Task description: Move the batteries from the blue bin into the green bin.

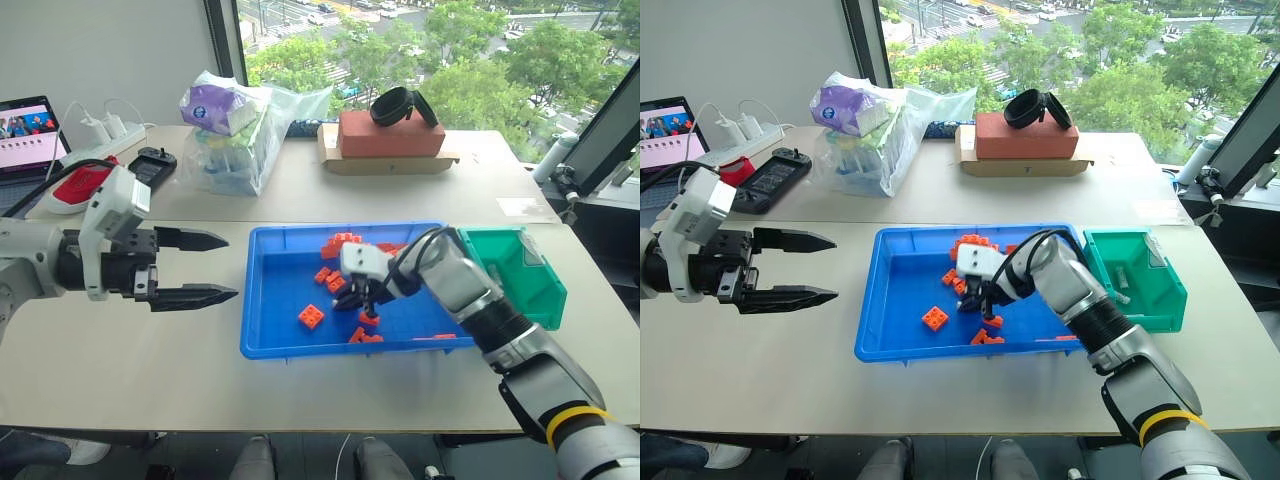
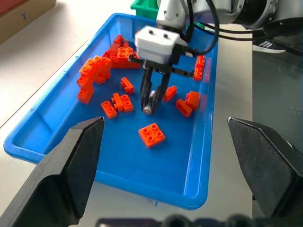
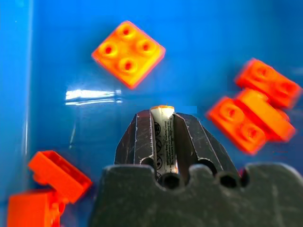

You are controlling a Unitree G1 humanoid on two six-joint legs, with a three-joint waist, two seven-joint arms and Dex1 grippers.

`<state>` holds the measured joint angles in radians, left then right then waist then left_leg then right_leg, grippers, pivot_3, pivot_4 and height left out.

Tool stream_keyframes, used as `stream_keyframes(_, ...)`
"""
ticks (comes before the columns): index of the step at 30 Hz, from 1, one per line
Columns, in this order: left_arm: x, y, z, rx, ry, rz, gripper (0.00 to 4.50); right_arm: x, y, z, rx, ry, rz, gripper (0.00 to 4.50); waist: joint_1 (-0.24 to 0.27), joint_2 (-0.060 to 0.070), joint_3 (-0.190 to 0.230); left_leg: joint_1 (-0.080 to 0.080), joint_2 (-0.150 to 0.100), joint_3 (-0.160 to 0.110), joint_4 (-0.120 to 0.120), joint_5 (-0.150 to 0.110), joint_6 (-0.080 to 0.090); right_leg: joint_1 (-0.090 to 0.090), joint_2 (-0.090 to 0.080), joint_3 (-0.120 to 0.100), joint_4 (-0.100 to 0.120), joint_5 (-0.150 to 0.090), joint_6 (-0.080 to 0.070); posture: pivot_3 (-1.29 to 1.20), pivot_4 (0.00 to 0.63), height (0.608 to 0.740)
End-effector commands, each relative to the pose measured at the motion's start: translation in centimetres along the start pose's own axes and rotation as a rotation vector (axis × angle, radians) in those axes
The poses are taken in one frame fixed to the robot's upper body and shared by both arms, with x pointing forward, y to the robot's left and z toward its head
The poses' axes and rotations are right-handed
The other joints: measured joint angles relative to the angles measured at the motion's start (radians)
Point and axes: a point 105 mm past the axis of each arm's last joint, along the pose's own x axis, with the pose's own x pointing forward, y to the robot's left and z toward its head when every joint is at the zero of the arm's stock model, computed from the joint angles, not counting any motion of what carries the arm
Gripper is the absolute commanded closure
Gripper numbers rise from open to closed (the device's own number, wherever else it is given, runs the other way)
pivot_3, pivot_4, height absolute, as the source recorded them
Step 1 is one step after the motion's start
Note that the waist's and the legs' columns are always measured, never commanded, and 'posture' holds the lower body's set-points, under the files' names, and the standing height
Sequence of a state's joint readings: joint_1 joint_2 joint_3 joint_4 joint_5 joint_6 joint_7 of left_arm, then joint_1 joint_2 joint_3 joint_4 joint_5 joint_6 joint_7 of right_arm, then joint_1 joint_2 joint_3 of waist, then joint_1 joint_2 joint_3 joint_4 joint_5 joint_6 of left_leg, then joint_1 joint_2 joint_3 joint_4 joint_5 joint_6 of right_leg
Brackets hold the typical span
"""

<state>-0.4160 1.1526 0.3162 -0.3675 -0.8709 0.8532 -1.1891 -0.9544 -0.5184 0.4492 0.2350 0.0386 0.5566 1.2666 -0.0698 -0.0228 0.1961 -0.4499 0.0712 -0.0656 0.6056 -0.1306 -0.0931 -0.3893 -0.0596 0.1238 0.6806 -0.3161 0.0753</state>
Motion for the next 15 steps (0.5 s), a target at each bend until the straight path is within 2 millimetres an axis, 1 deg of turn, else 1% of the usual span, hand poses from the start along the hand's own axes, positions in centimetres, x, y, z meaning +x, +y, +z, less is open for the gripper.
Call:
stream_keyframes(1, 0.1, -0.1, 1.4, 0.069, -0.043, 0.005, 0.00, -5.6, -2.3, 3.3, -0.024, -0.094, -0.133, 4.24, 0.002, 0.000, 0.000, 0.000, 0.000, 0.000, 0.000, 0.000, 0.000, 0.000, 0.000, 0.000, 0.000, 0.000, 0.000, 0.00, 0.150, 0.740)
stream_keyframes(3, 0.3, 0.1, 1.7, 0.075, -0.061, 0.002, 0.00, -8.5, -3.8, 2.8, -0.016, -0.061, -0.234, 4.24, 0.005, 0.000, 0.000, 0.000, 0.000, 0.000, 0.000, 0.000, 0.000, 0.000, 0.000, 0.000, 0.000, 0.000, 0.000, 0.00, 0.150, 0.740)
stream_keyframes(4, 0.4, 0.1, 1.8, 0.078, -0.066, -0.001, 0.00, -9.7, -4.4, 2.2, -0.004, -0.037, -0.279, 4.24, 0.010, 0.000, 0.000, -0.001, 0.000, 0.000, 0.000, 0.000, 0.000, 0.000, 0.000, 0.000, -0.001, 0.000, 0.000, 0.00, 0.150, 0.740)
stream_keyframes(5, 0.5, 0.2, 1.8, 0.080, -0.068, -0.003, 0.00, -10.3, -4.7, 1.8, 0.003, -0.021, -0.305, 4.24, 0.013, 0.000, 0.000, -0.001, 0.000, 0.000, 0.000, 0.000, 0.000, 0.000, 0.000, -0.001, -0.002, 0.000, 0.000, 0.00, 0.150, 0.740)
stream_keyframes(7, 0.8, 0.4, 2.0, 0.090, -0.083, -0.008, 0.00, -13.1, -6.3, -0.3, 0.075, 0.033, -0.427, 4.24, 0.016, 0.000, 0.000, -0.001, 0.000, 0.000, 0.000, 0.000, 0.000, 0.000, -0.001, 0.000, -0.003, 0.000, 0.000, 0.00, 0.150, 0.740)
stream_keyframes(8, 0.9, 0.5, 2.0, 0.092, -0.088, -0.010, 0.00, -14.0, -6.8, -1.0, 0.098, 0.050, -0.465, 4.24, 0.015, 0.000, 0.000, -0.001, 0.000, 0.000, 0.000, 0.000, 0.000, 0.000, -0.001, 0.000, -0.003, 0.000, 0.000, 0.00, 0.150, 0.740)
stream_keyframes(10, 1.3, 0.7, 2.2, 0.099, -0.098, -0.018, 0.00, -16.6, -8.0, -2.9, 0.167, 0.088, -0.589, 4.24, 0.015, 0.000, 0.000, -0.001, 0.000, 0.001, 0.000, 0.000, 0.000, 0.000, 0.000, 0.000, -0.003, 0.000, 0.000, 0.00, 0.150, 0.740)
stream_keyframes(11, 1.4, 0.7, 2.2, 0.101, -0.100, -0.021, 0.00, -17.6, -8.4, -3.6, 0.198, 0.095, -0.635, 4.24, 0.015, 0.000, 0.000, -0.001, 0.000, 0.001, 0.000, 0.000, 0.000, 0.000, -0.001, 0.000, -0.003, 0.000, 0.000, 0.00, 0.150, 0.740)
stream_keyframes(12, 1.6, 0.8, 2.3, 0.104, -0.107, -0.026, 0.00, -19.1, -8.8, -4.8, 0.248, 0.111, -0.697, 4.24, 0.015, 0.000, 0.000, -0.001, 0.000, 0.001, 0.000, 0.000, 0.000, 0.000, 0.000, 0.000, -0.003, 0.000, 0.000, 0.00, 0.150, 0.740)
stream_keyframes(13, 1.7, 0.8, 2.4, 0.107, -0.111, -0.030, 0.00, -20.1, -8.9, -5.8, 0.285, 0.125, -0.736, 4.24, 0.014, 0.000, 0.000, -0.001, 0.000, 0.001, -0.001, 0.000, 0.000, -0.001, 0.000, 0.000, -0.003, 0.000, 0.000, 0.00, 0.150, 0.740)
stream_keyframes(15, 1.8, 0.9, 2.5, 0.111, -0.115, -0.037, 0.00, -21.2, -8.8, -7.8, 0.344, 0.159, -0.780, 4.24, 0.012, 0.000, 0.001, -0.001, 0.000, 0.001, -0.001, 0.000, 0.000, -0.001, -0.001, 0.001, -0.003, 0.000, 0.000, 0.00, 0.150, 0.740)
